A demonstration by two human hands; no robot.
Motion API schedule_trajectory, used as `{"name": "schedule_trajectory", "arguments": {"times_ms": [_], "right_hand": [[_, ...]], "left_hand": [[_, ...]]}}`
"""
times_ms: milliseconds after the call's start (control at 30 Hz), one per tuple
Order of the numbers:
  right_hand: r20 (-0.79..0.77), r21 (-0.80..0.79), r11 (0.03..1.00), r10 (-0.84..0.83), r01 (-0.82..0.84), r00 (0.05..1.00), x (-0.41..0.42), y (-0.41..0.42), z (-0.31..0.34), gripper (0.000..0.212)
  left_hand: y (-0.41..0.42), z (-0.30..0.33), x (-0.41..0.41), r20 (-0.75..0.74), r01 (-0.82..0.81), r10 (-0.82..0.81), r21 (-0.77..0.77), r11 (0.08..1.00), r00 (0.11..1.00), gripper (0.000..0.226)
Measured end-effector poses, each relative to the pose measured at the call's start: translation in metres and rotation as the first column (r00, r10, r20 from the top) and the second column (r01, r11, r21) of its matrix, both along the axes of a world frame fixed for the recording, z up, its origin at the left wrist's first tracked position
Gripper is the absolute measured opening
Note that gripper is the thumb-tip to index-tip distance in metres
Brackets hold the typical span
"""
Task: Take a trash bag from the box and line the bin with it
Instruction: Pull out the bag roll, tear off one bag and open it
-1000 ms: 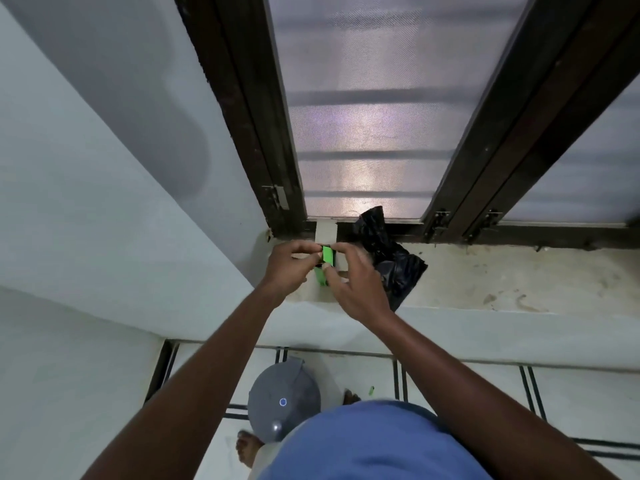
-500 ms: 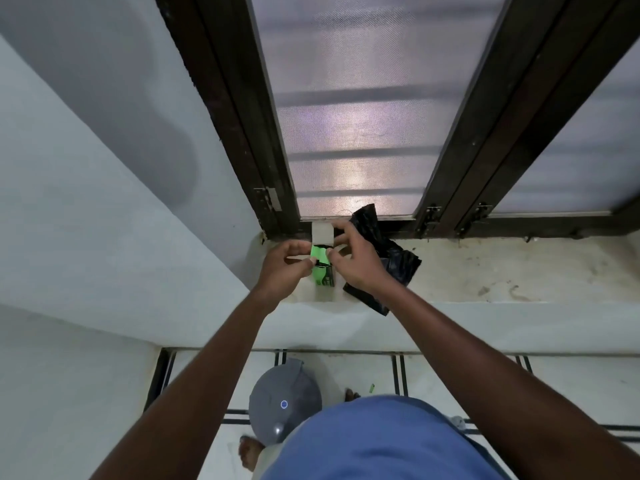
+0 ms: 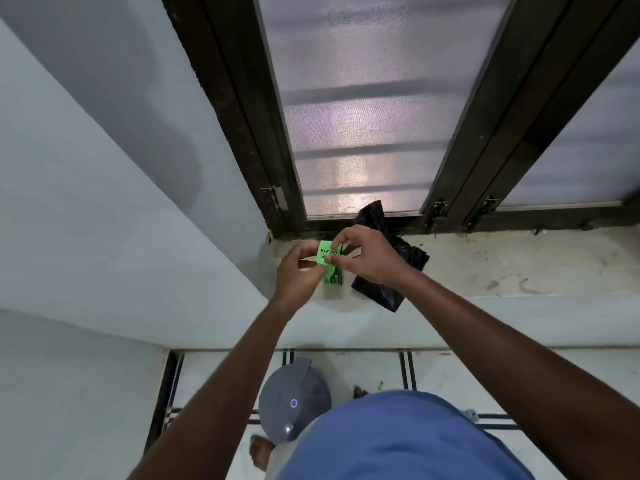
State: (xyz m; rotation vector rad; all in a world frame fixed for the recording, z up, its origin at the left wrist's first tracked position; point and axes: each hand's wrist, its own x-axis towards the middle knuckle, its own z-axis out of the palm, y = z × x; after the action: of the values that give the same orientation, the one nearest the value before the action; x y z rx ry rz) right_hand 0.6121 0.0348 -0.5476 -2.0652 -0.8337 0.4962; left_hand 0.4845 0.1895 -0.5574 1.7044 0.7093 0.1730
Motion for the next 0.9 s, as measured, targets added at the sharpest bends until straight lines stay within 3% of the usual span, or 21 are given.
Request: {"name": "schedule_trajectory", "arguments": {"times_ms": [133,200,567,733,900], "right_hand": [[0.014,-0.108,0.992,0.074,-0.072,0.997,0.008,0.003,0.014,0.027],[0.025,-0.161,0.981,0.117,-0.112,0.993,0.012,0.005,0.021,0.029],[0.061,-0.41,0.874,0.313,-0.262,0.948,0.039,0.02,0.047,0.067],[0.08,-0.502,0.806,0.404,-0.313,0.911,0.043,0.034,0.061,0.07],[0.061,-0.558,0.762,0.434,-0.33,0.899,0.044,0.044,0.058,0.061]], "left_hand": [[-0.021,-0.014,-0.006,-0.086,0.063,-0.046,0.208,0.976,0.995,0.061],[-0.028,-0.015,-0.006,-0.068,0.014,0.003,0.244,0.97,0.998,0.058],[-0.033,-0.02,-0.009,-0.052,-0.027,0.043,0.264,0.964,0.998,0.037],[-0.038,-0.014,-0.011,-0.067,-0.013,0.034,0.294,0.956,0.997,0.069],[-0.04,-0.015,-0.013,-0.07,0.005,0.022,0.362,0.932,0.997,0.074]]}}
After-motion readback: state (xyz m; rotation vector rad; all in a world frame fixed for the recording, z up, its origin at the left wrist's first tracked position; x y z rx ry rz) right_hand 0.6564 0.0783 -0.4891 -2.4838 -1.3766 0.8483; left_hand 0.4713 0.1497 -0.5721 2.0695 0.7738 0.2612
